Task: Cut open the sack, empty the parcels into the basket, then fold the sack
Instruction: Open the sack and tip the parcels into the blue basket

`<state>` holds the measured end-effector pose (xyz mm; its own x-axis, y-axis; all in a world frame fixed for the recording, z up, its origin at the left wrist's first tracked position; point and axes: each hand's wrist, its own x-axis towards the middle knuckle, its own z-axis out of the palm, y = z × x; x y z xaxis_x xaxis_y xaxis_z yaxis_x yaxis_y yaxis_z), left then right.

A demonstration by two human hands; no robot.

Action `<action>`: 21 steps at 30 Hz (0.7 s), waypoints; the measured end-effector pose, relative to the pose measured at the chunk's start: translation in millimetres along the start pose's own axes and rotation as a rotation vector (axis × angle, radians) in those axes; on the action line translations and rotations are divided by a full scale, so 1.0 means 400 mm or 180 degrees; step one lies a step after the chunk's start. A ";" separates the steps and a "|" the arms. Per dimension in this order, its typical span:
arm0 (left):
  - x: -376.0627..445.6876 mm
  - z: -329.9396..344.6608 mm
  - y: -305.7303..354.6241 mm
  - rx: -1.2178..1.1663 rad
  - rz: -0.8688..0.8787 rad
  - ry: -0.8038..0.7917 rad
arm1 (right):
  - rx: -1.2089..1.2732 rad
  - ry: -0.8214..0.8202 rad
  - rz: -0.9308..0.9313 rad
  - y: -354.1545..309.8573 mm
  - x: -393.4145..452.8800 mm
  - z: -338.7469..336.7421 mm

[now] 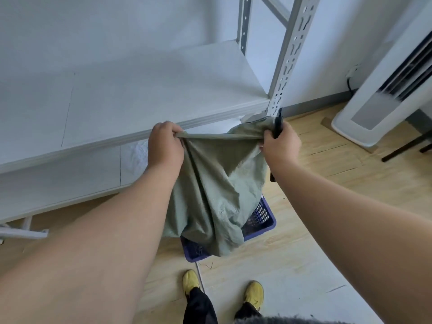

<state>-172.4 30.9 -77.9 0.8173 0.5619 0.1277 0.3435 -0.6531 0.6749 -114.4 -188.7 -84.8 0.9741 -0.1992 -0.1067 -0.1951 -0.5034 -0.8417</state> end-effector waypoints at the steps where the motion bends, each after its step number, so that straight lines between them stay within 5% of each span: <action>1: -0.003 0.008 0.005 0.0017 0.0060 -0.0005 | -0.0016 0.0050 -0.0044 0.010 0.003 -0.009; 4: -0.027 0.039 0.013 0.0150 0.0259 -0.0496 | -0.0265 -0.0200 0.0018 0.033 0.002 -0.032; 7: -0.025 0.049 0.016 -0.0007 0.0187 -0.0046 | -0.0259 0.0214 -0.0127 0.040 0.014 -0.056; 10: -0.040 0.061 0.020 0.0280 0.0332 -0.0574 | -0.0613 -0.0191 -0.0130 0.044 0.016 -0.069; 13: -0.037 0.057 0.026 0.0156 0.0215 -0.0025 | -0.0386 0.0099 -0.0239 0.043 0.025 -0.072; 16: -0.059 0.061 0.032 0.0475 0.0441 -0.0643 | -0.0726 -0.0434 -0.0280 0.039 0.019 -0.070; 19: -0.058 0.058 0.019 0.0445 0.0419 -0.0288 | -0.0478 -0.0052 -0.0308 0.041 0.017 -0.070; 21: -0.056 0.051 0.001 0.0803 0.0236 -0.0511 | -0.0440 -0.0287 -0.0275 0.043 0.016 -0.071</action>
<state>-181.1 7.6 -95.3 0.9002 0.4337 0.0400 0.3677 -0.8060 0.4638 -114.6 -222.6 -84.9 0.9930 -0.0771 -0.0893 -0.1179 -0.6275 -0.7697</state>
